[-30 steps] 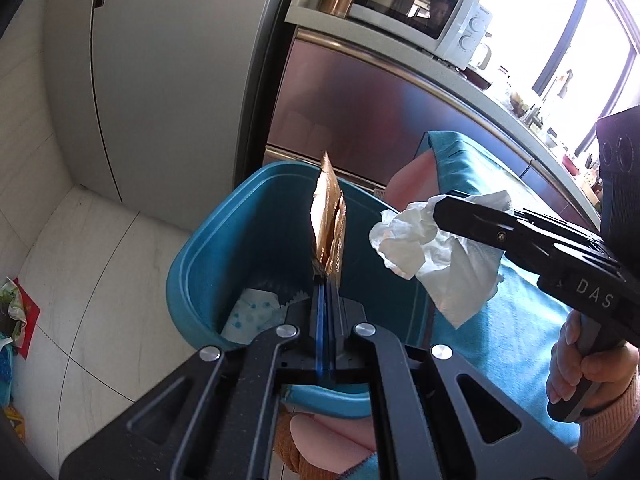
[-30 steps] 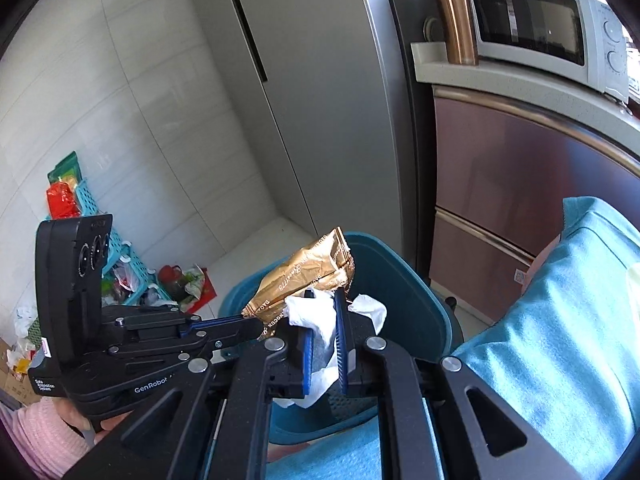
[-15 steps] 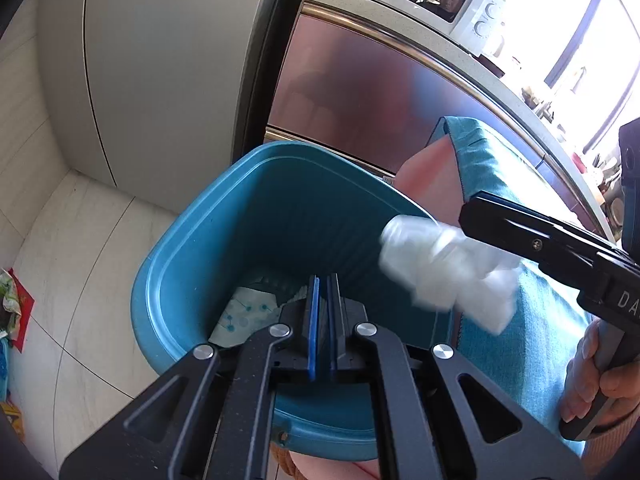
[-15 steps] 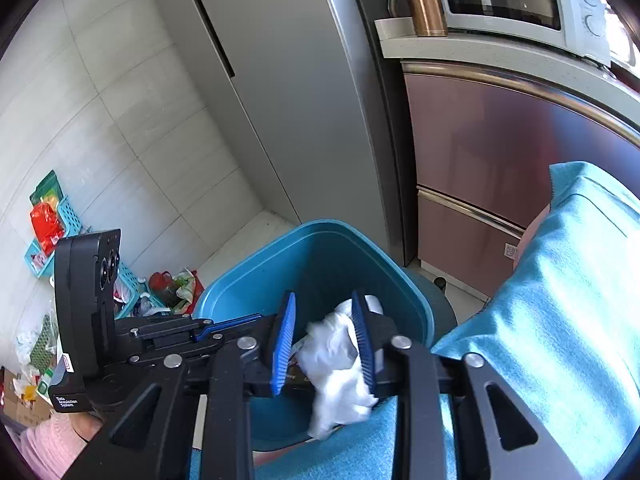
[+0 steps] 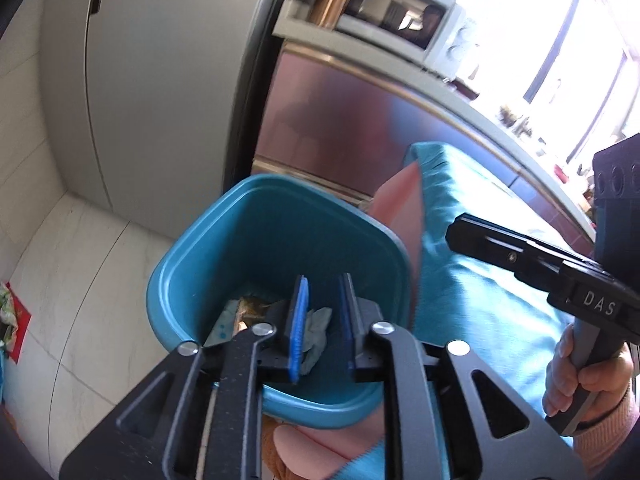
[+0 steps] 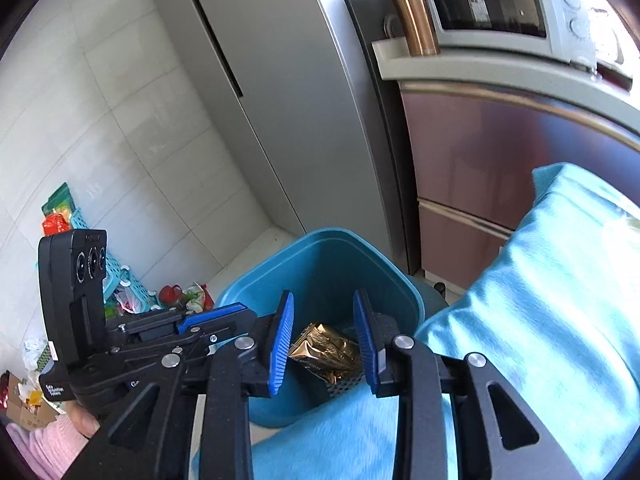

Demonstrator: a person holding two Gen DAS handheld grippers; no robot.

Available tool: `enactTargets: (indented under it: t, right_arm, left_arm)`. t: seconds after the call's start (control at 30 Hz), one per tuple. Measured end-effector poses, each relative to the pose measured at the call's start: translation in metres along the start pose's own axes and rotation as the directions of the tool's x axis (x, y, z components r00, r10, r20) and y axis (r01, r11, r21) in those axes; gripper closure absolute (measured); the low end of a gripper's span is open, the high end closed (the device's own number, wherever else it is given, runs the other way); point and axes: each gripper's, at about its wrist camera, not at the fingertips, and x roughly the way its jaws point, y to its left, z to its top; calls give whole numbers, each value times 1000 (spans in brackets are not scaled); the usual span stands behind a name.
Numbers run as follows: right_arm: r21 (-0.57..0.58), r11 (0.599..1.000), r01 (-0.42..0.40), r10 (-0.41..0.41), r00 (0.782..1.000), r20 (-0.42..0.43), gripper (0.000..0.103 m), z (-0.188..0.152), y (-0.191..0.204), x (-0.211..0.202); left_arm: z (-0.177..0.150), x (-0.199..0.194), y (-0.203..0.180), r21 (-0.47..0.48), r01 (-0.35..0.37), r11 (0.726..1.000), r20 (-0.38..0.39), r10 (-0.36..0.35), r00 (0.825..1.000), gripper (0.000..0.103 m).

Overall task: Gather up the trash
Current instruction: 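Open the left tool, then the right tool, dropping both items into the bin, then move both open tools back over the remaining trash on the table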

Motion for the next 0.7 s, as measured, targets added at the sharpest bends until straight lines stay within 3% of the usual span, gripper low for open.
enactTargets:
  t: [0.23,0.43,0.57,0.7]
  right_arm:
    - [-47,999,11,-5,993,121,59,-17,6,-71]
    - [-40,996,76,-65,972,224,55,-47,-8,-146]
    - [42,987,155,-161,948,274,55,-73,-34,-195]
    - [147,950,276,-308,912,272,54,-99,-66,-233]
  left_arm:
    - [-7,-38,-45,108,81,991,87,-91,992,56]
    - [-24,-52,-104,238,184,954,78,-208,975,51]
    - [-37,-49,-149,302,276,912,24,-297,955,51]
    - [-51,-40,-195,346,353,869,-39,-363,931,51]
